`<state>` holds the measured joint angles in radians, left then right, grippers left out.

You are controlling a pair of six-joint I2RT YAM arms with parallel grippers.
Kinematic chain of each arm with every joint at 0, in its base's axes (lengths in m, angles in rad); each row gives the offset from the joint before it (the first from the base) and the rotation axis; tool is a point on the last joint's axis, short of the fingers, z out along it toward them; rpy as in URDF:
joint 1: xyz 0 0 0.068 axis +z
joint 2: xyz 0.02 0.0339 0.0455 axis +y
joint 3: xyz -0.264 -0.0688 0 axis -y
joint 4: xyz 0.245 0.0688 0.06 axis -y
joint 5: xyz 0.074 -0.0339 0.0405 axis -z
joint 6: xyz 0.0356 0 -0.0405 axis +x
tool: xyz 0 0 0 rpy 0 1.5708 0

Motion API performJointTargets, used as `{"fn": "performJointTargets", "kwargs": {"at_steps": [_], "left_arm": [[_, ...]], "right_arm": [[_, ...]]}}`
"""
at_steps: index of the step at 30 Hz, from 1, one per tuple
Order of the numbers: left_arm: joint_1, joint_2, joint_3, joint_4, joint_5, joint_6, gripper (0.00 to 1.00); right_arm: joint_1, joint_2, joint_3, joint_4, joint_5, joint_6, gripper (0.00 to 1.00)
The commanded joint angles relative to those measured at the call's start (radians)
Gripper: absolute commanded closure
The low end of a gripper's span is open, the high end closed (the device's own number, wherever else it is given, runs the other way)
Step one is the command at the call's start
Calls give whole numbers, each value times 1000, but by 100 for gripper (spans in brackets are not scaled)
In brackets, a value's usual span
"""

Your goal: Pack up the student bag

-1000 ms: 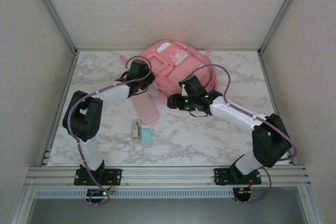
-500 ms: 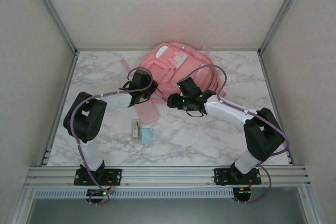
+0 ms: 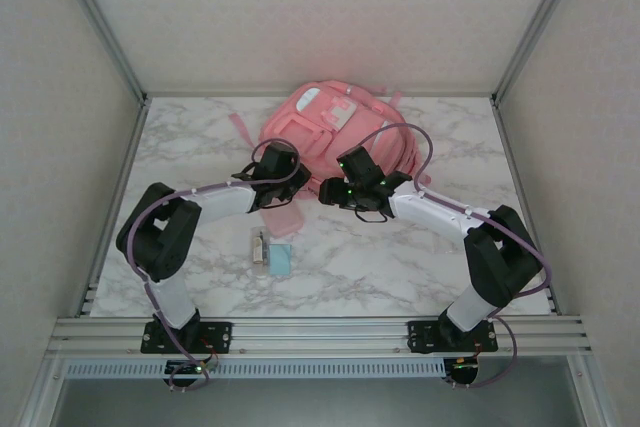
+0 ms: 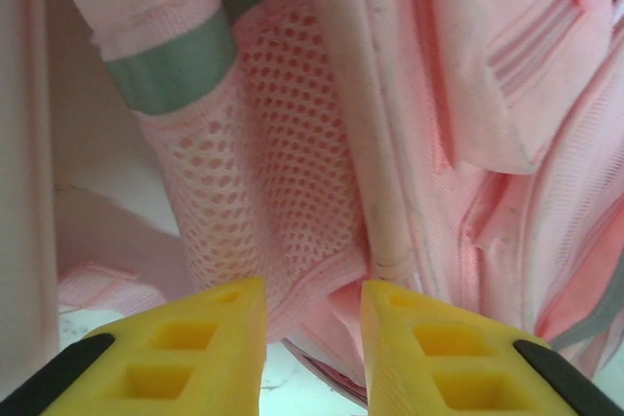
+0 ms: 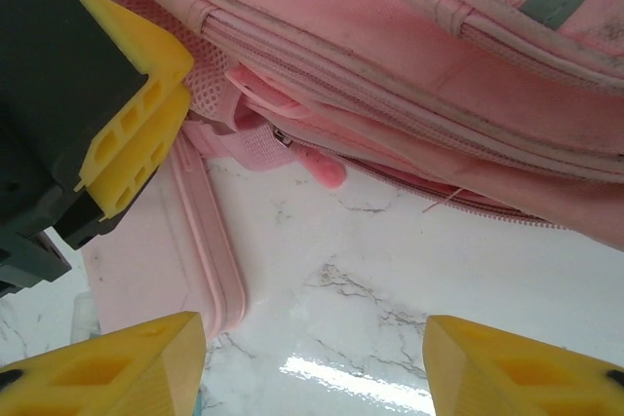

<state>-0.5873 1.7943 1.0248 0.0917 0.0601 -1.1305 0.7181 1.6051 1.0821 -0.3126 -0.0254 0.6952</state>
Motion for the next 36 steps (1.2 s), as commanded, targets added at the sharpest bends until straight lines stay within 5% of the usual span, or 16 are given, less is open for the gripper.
{"fn": "performJointTargets", "kwargs": {"at_steps": [1,4,15,17,23,36], "left_arm": [[-1,13,-15,-58,-51,-3,65],[-1,1,-22,-92,-74,11,56],[0,139,77,-55,-79,22,58],[-2,174,107,-40,-75,19,63],[-2,182,133,-28,-75,21,100],[-13,-31,84,-32,-20,-41,100]], "right_arm": [[1,-21,19,-33,31,0,38],[1,-27,20,-34,35,-5,37],[1,-10,34,-26,12,-11,35],[1,-12,29,-20,-1,-15,35],[1,-20,5,-2,-23,-7,35],[24,20,4,69,-74,-92,45]]}}
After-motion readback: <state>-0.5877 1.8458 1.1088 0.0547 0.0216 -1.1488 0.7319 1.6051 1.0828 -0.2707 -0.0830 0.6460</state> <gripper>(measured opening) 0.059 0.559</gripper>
